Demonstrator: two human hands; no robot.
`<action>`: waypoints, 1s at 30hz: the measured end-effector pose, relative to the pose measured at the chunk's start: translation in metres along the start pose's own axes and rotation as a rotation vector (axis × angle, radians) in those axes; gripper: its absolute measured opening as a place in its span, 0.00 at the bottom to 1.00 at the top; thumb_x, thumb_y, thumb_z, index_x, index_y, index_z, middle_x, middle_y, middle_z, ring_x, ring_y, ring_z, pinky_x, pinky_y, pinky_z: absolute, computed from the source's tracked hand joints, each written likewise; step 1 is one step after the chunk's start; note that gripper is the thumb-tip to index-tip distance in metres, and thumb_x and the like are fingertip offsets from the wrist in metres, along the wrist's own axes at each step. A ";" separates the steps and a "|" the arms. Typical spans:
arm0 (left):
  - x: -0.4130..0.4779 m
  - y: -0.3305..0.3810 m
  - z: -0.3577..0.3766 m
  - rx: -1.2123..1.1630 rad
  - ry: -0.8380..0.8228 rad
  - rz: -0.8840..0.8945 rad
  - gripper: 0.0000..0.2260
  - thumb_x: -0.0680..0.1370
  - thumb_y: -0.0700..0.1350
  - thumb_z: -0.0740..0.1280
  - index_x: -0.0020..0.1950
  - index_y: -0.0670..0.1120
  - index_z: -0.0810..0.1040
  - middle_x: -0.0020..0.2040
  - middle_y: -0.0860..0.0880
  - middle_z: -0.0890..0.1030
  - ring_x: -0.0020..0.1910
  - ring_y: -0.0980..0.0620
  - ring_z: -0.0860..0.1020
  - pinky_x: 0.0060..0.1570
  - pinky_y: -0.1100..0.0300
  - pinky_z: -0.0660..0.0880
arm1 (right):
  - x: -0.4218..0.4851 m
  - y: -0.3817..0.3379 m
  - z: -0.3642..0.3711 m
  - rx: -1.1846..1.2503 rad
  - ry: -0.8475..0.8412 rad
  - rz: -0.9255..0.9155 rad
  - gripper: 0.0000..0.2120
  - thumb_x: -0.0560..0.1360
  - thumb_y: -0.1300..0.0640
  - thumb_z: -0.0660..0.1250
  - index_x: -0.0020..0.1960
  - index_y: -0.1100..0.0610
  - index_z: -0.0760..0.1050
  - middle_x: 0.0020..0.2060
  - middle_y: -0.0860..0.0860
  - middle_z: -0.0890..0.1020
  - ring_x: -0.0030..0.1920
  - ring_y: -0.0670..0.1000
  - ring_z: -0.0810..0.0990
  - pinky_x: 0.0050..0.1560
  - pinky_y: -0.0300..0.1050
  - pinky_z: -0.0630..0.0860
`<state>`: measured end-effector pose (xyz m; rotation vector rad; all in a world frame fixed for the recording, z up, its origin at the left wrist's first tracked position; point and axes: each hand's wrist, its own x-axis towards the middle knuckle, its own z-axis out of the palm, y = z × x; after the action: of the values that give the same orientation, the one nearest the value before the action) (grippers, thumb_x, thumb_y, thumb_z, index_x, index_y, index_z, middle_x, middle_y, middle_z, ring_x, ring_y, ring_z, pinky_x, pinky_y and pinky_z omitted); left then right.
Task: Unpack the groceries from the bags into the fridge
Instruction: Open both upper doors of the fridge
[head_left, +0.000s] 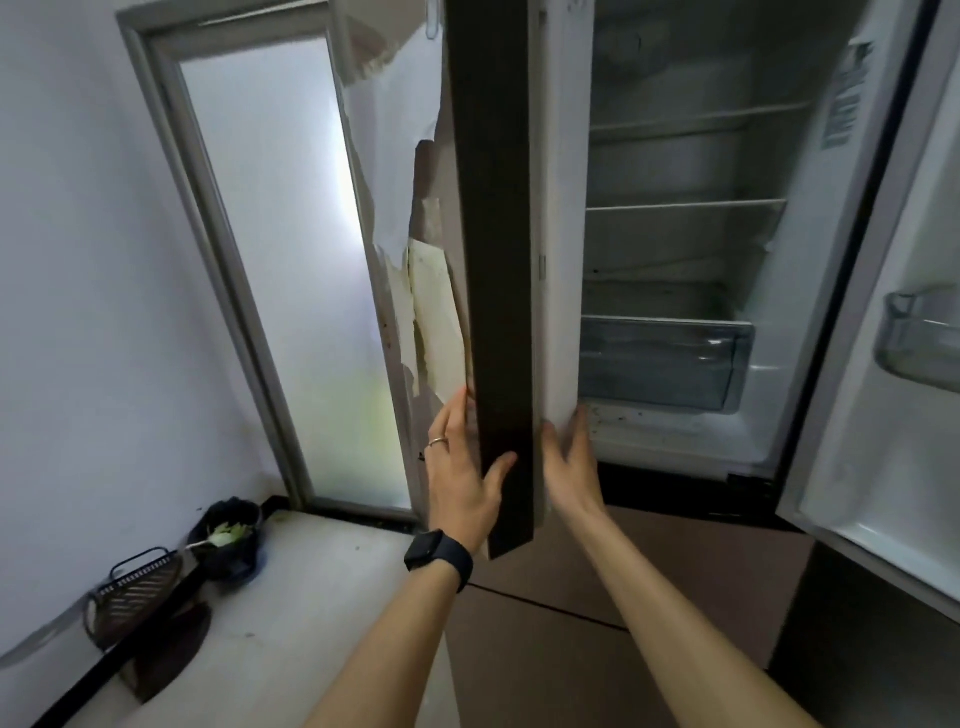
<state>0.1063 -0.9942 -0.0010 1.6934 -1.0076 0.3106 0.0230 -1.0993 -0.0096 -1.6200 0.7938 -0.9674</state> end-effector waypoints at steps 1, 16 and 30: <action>0.002 -0.002 -0.002 0.018 -0.005 0.009 0.46 0.73 0.46 0.76 0.78 0.65 0.47 0.75 0.53 0.61 0.71 0.56 0.62 0.70 0.47 0.68 | 0.002 0.002 0.006 0.001 0.011 -0.003 0.35 0.80 0.36 0.54 0.81 0.43 0.43 0.81 0.48 0.53 0.80 0.54 0.54 0.77 0.57 0.56; -0.011 -0.069 -0.100 -0.029 -0.052 -0.069 0.42 0.77 0.46 0.71 0.80 0.62 0.47 0.74 0.60 0.66 0.72 0.57 0.68 0.68 0.49 0.73 | -0.070 0.026 0.054 -0.111 -0.034 -0.323 0.35 0.77 0.48 0.70 0.76 0.34 0.54 0.69 0.41 0.69 0.68 0.42 0.68 0.68 0.46 0.70; 0.005 -0.131 -0.169 0.161 0.026 -0.042 0.41 0.77 0.63 0.64 0.81 0.55 0.43 0.81 0.57 0.42 0.79 0.60 0.48 0.69 0.71 0.55 | -0.069 0.025 0.167 -0.880 -0.034 -0.898 0.30 0.76 0.50 0.67 0.77 0.47 0.65 0.77 0.51 0.65 0.77 0.57 0.62 0.76 0.65 0.54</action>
<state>0.2537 -0.8405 -0.0211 1.8481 -0.9473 0.3935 0.1394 -0.9726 -0.0696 -2.8863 0.4525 -1.2677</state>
